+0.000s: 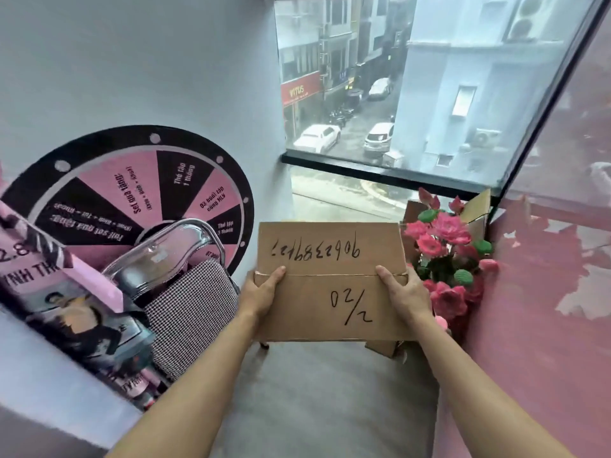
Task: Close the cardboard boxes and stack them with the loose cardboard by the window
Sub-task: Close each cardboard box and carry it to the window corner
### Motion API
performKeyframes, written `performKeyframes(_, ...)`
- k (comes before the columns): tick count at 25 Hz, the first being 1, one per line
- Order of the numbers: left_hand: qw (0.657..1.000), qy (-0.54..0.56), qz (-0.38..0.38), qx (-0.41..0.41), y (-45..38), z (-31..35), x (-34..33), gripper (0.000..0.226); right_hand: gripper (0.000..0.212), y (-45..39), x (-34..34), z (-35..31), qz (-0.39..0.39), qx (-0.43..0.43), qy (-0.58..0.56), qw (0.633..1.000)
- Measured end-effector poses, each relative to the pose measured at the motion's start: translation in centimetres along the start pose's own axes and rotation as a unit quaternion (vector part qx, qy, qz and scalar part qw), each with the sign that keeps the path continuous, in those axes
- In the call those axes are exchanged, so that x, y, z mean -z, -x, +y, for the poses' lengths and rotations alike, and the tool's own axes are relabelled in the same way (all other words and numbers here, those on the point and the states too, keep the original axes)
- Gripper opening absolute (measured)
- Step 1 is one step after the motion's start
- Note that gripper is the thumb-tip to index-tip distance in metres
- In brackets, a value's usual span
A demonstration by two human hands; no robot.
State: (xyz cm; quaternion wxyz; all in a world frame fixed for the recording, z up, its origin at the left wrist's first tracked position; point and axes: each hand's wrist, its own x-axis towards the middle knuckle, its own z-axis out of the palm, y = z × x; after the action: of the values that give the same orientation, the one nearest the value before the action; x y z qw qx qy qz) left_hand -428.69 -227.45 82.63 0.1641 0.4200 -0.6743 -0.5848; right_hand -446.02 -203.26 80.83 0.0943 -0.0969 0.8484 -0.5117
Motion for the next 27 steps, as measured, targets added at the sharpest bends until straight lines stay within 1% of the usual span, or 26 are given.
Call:
performKeyframes(4, 0.999, -0.005, 0.015, 0.03, -10.5, 1.6, -2.2, 0.058, 0.075, -10.1, -4.7, -0.7, -0.015, -0.018, 0.02, 1.0)
performKeyframes(6, 0.998, -0.021, 0.009, 0.05, -16.5, 2.1, -3.7, 0.068, 0.071, -15.0, -7.2, -0.3, -0.013, -0.038, 0.021, 0.999)
performKeyframes(7, 0.998, -0.032, 0.005, 0.055, -19.1, 2.5, -4.4, 0.073, 0.069, -17.1, -8.2, -0.1, -0.012, -0.05, 0.021, 0.998)
performKeyframes(9, 0.997, -0.049, -0.012, 0.057, -24.5, 3.5, -5.7, 0.074, 0.066, -21.0, -9.9, -0.1, -0.007, -0.077, 0.016, 0.997)
performKeyframes(13, 0.994, -0.054, -0.06, 0.067, -34.8, 6.5, -8.5, 0.064, 0.055, -29.1, -12.6, -1.1, 0.024, -0.1, 0.001, 0.995)
performKeyframes(17, 0.991, -0.061, -0.09, 0.078, -42.5, 8.2, -11.7, 0.071, 0.059, -36.7, -14.3, -0.9, 0.04, -0.131, 0.005, 0.991)
performKeyframes(19, 0.989, -0.068, -0.099, 0.09, -46.9, 8.8, -13.3, 0.073, 0.055, -41.0, -15.8, -0.6, 0.04, -0.142, 0.01, 0.989)
performKeyframes(24, 0.984, -0.091, -0.093, 0.12, -58.8, 8.4, -17.1, 0.078, 0.053, -52.9, -21.2, 1.7, 0.016, -0.171, 0.03, 0.985)
performKeyframes(26, 0.981, -0.099, -0.086, 0.145, -63.1, 8.2, -18.3, 0.084, 0.056, -57.0, -23.6, 2.6, 0.003, -0.195, 0.028, 0.98)
performKeyframes(27, 0.979, -0.106, -0.08, 0.154, -65.5, 8.1, -18.9, 0.083, 0.059, -59.1, -25.0, 3.0, -0.004, -0.206, 0.027, 0.978)
